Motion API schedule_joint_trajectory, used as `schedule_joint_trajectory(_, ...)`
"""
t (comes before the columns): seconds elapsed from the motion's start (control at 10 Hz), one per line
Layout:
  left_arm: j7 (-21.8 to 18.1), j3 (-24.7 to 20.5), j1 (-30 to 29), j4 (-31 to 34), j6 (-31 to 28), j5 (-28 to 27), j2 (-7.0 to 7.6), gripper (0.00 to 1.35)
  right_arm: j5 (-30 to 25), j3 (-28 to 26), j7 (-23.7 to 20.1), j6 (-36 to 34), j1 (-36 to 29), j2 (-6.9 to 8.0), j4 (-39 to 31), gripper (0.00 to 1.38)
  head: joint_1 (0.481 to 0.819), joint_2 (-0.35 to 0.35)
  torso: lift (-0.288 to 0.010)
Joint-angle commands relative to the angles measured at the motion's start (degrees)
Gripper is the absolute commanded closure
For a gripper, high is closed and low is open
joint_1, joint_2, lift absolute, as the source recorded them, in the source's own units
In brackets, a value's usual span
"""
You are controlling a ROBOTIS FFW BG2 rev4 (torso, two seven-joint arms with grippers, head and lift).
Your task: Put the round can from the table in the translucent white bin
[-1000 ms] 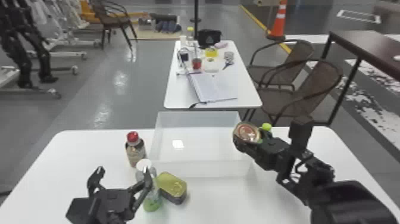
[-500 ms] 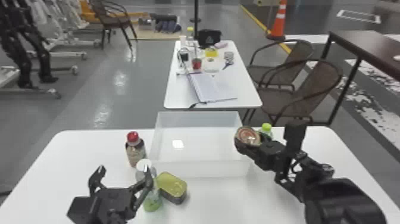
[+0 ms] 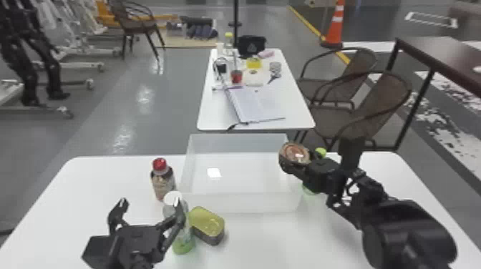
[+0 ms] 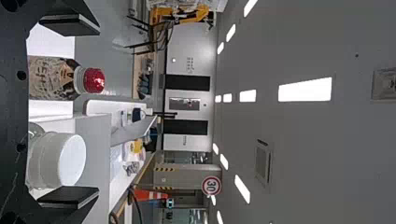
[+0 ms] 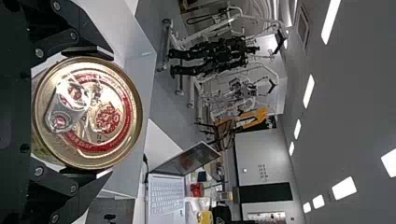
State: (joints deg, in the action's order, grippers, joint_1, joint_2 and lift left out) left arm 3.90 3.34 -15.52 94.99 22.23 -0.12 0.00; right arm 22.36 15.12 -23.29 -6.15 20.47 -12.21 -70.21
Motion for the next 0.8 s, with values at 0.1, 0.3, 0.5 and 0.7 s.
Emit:
schedule_joint_trajectory(0.1,-0.2,0.0,0.3,-0.2,0.4,0.4,-0.15,0.10,3.0,3.2,-0.1,1.9,3.3,0.70,3.2,0.80,0.549,0.000,-0.100)
schedule_joint_trajectory(0.3,-0.3,0.0,0.5,-0.5,0.7,0.6,-0.15,0.10,5.1,5.8,-0.2,3.7,4.6,1.76,6.2,0.80,0.549,0.000,-0.100)
schedule_joint_trajectory(0.5,-0.4,0.0,0.8,-0.9,0.9,0.8,-0.15,0.10,6.1,6.6,-0.4,4.0,5.4,2.28,8.2,0.79,0.549,0.000,-0.100)
schedule_joint_trajectory(0.7,-0.4,0.0,0.8,-0.9,1.0,0.9,-0.15,0.10,5.8,6.6,-0.4,4.7,5.3,2.37,8.9,0.72,0.549,0.000,-0.100)
